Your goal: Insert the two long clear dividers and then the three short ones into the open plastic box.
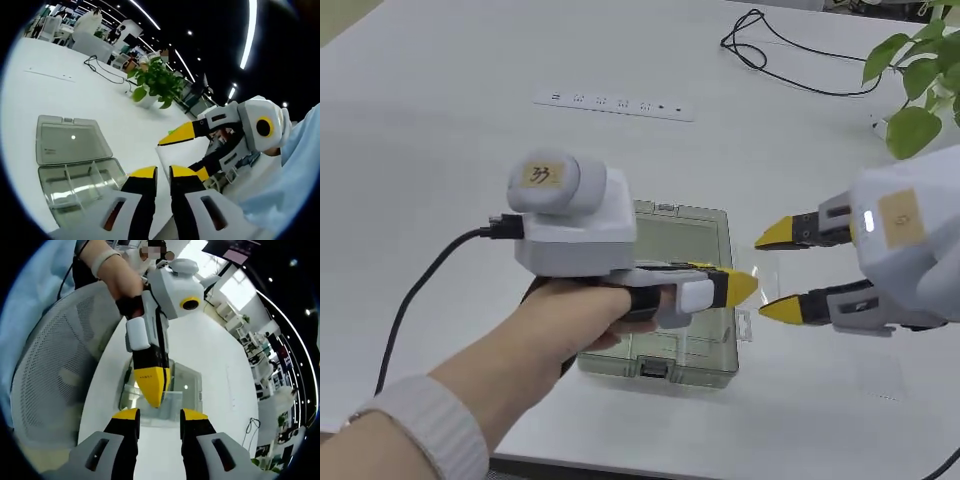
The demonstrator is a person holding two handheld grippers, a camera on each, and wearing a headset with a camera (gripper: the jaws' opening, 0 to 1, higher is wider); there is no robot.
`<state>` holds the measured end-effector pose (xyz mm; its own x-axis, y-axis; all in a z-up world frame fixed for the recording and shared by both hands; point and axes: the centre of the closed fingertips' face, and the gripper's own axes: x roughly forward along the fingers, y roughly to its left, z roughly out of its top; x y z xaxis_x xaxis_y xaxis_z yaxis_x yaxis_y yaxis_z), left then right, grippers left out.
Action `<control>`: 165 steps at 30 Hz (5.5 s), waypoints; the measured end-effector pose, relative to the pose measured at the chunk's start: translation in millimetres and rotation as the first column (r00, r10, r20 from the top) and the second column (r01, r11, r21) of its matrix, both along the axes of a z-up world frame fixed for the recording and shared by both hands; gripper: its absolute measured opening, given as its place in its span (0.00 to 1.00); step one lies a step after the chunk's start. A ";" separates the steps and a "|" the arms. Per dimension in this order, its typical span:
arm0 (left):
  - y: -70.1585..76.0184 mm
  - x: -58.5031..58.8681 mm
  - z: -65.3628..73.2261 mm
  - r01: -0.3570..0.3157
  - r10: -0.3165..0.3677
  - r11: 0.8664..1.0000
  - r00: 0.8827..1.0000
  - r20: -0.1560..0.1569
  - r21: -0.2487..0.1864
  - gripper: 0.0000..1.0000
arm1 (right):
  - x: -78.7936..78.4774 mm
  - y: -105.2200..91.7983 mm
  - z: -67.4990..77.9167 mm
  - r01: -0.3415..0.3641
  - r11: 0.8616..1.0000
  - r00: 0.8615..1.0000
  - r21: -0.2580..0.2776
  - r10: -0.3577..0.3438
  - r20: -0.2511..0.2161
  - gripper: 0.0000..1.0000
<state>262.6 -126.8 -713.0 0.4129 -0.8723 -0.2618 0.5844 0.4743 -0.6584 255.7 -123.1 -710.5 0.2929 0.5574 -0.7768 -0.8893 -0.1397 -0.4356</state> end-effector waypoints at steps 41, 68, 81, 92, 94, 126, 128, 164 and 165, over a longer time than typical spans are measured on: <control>11.7 -21.2 10.2 0.122 -0.124 0.992 0.972 0.202 0.020 0.00 | 2.3 4.6 34.9 0.074 0.986 0.977 0.146 -0.042 -0.211 0.31; 12.8 -47.6 8.2 0.304 -0.351 0.936 0.838 0.417 0.178 0.00 | -37.7 11.9 18.6 -0.015 1.000 0.869 0.008 0.017 -0.494 0.06; 14.0 -53.1 1.5 0.326 -0.379 0.925 0.832 0.406 0.197 0.00 | -46.9 10.9 12.0 -0.059 0.998 0.851 -0.030 0.034 -0.525 0.02; 18.4 -53.1 1.2 0.314 -0.373 0.926 0.840 0.395 0.208 0.00 | -46.9 14.2 10.6 -0.050 0.998 0.847 -0.043 0.020 -0.532 0.02; 19.2 -51.7 0.9 0.305 -0.368 0.928 0.842 0.395 0.214 0.00 | -46.6 15.9 10.3 -0.046 0.998 0.843 -0.045 0.015 -0.537 0.02; 117.9 -25.1 -21.1 -0.037 -0.082 0.947 0.931 0.355 0.318 0.70 | 13.2 50.8 -6.9 0.070 0.994 0.869 -0.081 -0.101 -0.484 0.02; 119.3 -26.2 -21.5 -0.042 -0.075 0.949 0.933 0.352 0.313 0.69 | 14.7 54.2 -10.2 0.072 0.994 0.867 -0.082 -0.103 -0.488 0.02; 124.6 -28.7 -30.6 -0.055 -0.052 0.949 0.944 0.326 0.310 0.66 | 16.9 57.8 -43.1 0.072 0.991 0.854 -0.115 -0.121 -0.506 0.02; 124.3 -28.8 -30.5 -0.054 -0.053 0.950 0.944 0.326 0.309 0.65 | 17.7 58.7 -43.5 0.072 0.991 0.857 -0.113 -0.120 -0.501 0.02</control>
<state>233.8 -2.5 -743.5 0.5217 -0.7693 -0.3689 0.7407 0.6230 -0.2517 273.4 -64.3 -754.0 -0.1049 0.4700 -0.8764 -0.9944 -0.0582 0.0878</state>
